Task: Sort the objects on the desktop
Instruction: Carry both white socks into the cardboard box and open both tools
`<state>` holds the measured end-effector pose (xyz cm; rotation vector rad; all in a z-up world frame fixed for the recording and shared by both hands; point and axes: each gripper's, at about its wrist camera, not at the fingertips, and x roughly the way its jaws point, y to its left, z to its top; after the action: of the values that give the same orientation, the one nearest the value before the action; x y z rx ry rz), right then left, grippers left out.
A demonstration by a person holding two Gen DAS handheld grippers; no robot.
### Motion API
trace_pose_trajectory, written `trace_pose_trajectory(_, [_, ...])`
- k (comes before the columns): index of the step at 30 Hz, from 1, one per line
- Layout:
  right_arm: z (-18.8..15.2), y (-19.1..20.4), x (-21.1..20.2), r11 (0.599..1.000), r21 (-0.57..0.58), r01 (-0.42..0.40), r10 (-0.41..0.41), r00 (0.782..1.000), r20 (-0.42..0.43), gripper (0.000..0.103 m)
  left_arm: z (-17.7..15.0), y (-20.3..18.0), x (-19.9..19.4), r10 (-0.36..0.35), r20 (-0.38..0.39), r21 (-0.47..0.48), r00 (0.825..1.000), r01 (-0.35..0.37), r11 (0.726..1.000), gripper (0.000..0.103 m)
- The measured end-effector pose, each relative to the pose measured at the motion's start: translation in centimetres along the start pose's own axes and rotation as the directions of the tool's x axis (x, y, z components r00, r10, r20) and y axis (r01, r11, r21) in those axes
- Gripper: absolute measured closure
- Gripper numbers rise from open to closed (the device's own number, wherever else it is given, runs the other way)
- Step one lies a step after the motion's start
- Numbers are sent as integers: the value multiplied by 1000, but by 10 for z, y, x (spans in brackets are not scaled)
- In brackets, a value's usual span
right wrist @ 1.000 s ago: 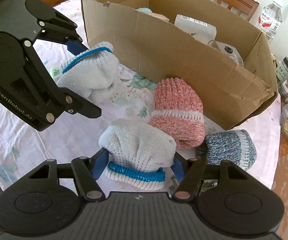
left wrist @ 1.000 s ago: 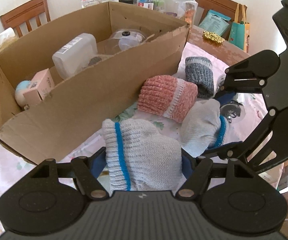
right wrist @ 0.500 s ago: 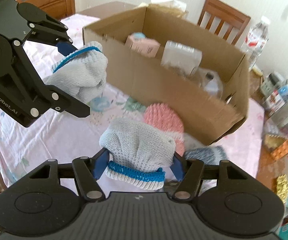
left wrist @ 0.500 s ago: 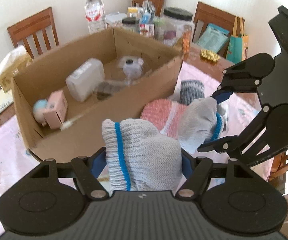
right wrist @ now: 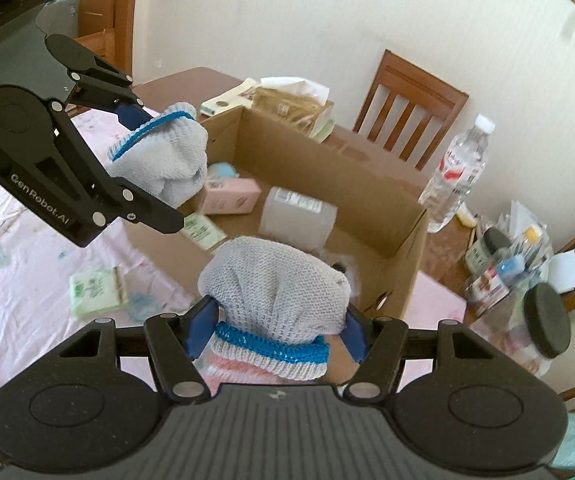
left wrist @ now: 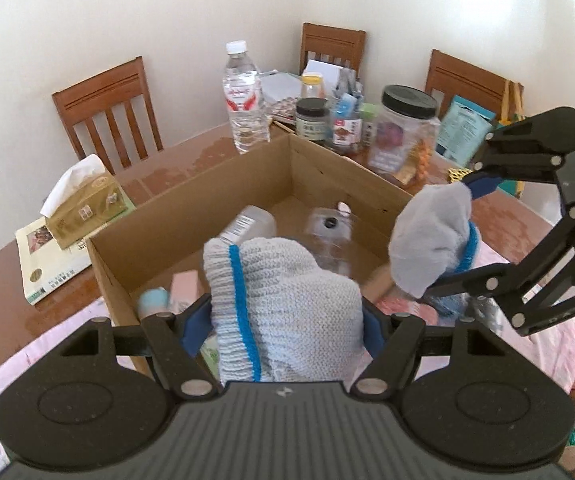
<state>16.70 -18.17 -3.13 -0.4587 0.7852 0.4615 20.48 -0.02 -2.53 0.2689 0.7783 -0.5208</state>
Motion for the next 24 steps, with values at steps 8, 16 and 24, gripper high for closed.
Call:
trace_pose_trajectory(8, [20,-19,19,999,-14,39,-39,999,-6,34,13,23,19,44,5,-29,999,-44,999,27])
trace_pose_trajectory(16, [23,-31,27,999,35,37,-37,999,-7,24,14,33,29,99,-15,-49,995,-100,994,17])
trace_pose_trajectory(24, [15,-25,17,998,48,36,-37,999,3,15,6,27,21,106,-18,-45,994,-106,993,16])
